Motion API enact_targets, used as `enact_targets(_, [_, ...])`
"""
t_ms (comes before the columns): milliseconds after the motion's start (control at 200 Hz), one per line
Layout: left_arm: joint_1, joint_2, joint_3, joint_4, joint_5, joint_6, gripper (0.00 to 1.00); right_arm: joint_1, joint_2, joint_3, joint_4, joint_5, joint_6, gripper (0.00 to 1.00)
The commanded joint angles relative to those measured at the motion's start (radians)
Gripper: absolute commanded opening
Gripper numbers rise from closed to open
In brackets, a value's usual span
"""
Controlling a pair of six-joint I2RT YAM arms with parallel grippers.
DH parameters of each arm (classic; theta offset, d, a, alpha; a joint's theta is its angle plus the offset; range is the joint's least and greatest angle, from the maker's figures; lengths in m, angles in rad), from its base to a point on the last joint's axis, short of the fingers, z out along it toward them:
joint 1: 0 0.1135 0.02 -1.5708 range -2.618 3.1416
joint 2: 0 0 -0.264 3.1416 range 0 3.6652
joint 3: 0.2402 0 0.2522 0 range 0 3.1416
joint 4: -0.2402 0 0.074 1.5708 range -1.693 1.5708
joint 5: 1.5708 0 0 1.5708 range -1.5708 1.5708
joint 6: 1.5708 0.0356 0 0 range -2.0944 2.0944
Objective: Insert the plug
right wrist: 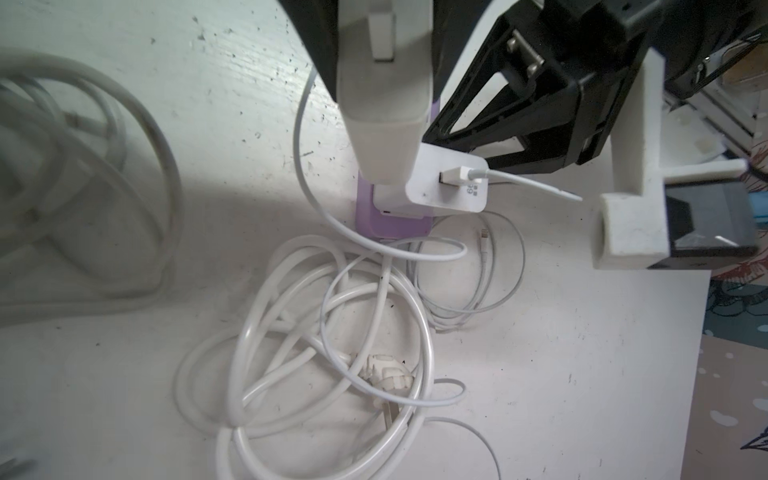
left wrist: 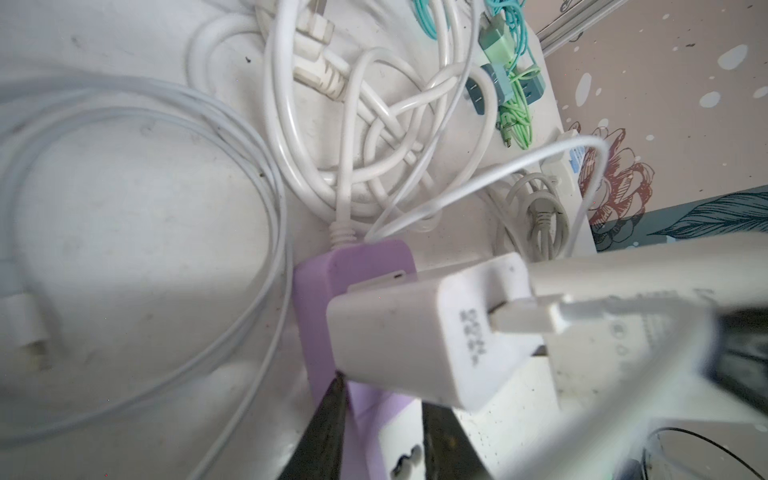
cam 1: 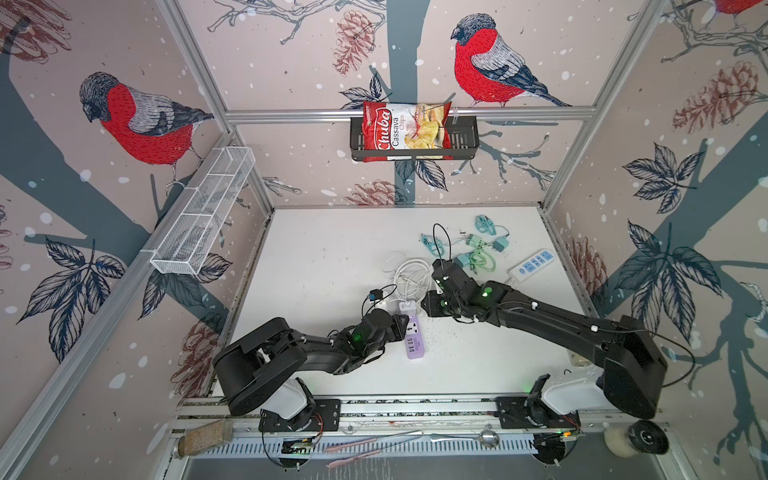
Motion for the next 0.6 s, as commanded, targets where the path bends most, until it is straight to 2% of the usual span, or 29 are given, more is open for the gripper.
enact_targets(0, [0.000,-0.039,0.008,-0.027,-0.007,0.039,0.38,0.027,0.008,0.014,-0.065,0.075,0.053,0.01])
enact_targets(240, [-0.006,-0.149,0.032,-0.211,-0.048,0.114,0.33,0.100,0.002,0.018,-0.103,0.137,0.134,0.00])
enact_targets(595, [-0.014,-0.229,-0.041,-0.170,-0.076,0.110,0.34,0.117,-0.077,-0.011,-0.198,0.194,0.162,0.00])
